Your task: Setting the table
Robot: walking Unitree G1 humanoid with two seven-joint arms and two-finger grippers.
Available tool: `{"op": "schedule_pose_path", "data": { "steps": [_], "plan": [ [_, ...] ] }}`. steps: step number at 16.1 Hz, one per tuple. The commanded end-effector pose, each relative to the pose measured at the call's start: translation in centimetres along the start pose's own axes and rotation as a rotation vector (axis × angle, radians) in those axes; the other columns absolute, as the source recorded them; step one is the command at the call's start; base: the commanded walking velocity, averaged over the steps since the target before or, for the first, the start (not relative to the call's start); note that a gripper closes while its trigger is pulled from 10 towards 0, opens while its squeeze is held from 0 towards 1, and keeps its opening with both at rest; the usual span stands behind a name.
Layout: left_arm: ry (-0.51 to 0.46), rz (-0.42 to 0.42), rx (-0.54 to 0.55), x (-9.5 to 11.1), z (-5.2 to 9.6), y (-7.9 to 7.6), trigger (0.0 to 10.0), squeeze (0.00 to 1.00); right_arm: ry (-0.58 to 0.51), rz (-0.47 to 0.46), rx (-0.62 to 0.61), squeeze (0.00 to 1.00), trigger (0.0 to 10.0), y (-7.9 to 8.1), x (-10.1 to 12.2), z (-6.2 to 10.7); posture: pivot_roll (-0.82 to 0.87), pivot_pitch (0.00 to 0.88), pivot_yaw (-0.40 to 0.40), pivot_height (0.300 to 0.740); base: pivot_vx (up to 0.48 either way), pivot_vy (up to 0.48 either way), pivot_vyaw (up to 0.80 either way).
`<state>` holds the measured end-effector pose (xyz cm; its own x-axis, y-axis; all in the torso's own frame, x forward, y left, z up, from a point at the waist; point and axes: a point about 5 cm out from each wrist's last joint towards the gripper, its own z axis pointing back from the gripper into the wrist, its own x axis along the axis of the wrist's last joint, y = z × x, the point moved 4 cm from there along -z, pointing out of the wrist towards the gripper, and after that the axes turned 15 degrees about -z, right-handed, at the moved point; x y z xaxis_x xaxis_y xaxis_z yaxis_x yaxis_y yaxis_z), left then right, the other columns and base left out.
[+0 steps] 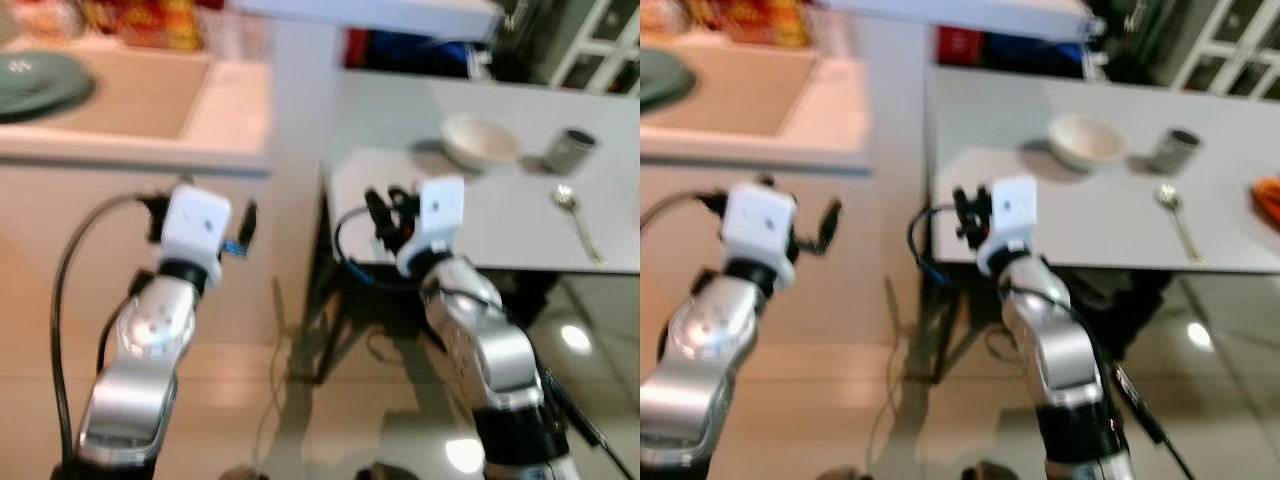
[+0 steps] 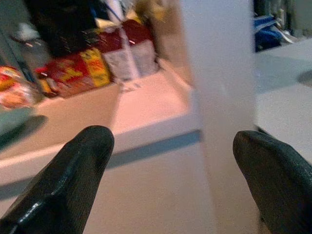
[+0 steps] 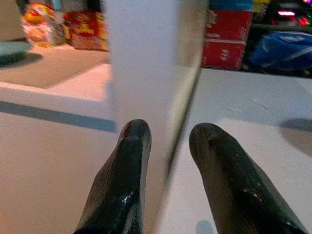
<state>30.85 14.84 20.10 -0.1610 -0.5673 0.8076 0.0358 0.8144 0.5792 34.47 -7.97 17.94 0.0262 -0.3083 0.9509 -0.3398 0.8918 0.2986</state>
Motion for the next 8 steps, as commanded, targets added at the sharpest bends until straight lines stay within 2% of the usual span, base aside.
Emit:
{"op": "schedule_pose_path", "data": {
  "steps": [1, 4, 8],
  "plan": [
    [-0.026, -0.001, -0.016, 0.94, -0.27, -0.3, 10.0, 0.0, 0.02, 0.006, -0.06, 0.0, 10.0, -1.38, -0.25, 0.22, 0.02, 0.063, -0.054, 0.74, 0.0, 0.48, 0.0],
    [-0.019, 0.024, 0.014, 0.95, -0.89, 0.28, 10.0, 0.0, 0.001, 0.013, -0.045, 0.0, 10.0, -0.56, 0.35, -0.17, 0.03, 0.066, -0.05, 0.74, 0.0, 0.48, 0.0],
    [-0.017, 0.029, 0.01, 1.01, -0.76, 0.36, 10.0, 0.0, 0.008, -0.024, -0.048, 0.0, 10.0, -0.43, 0.2, -0.33, 0.03, 0.062, -0.056, 0.74, 0.0, 0.48, 0.0]
  ]
}}
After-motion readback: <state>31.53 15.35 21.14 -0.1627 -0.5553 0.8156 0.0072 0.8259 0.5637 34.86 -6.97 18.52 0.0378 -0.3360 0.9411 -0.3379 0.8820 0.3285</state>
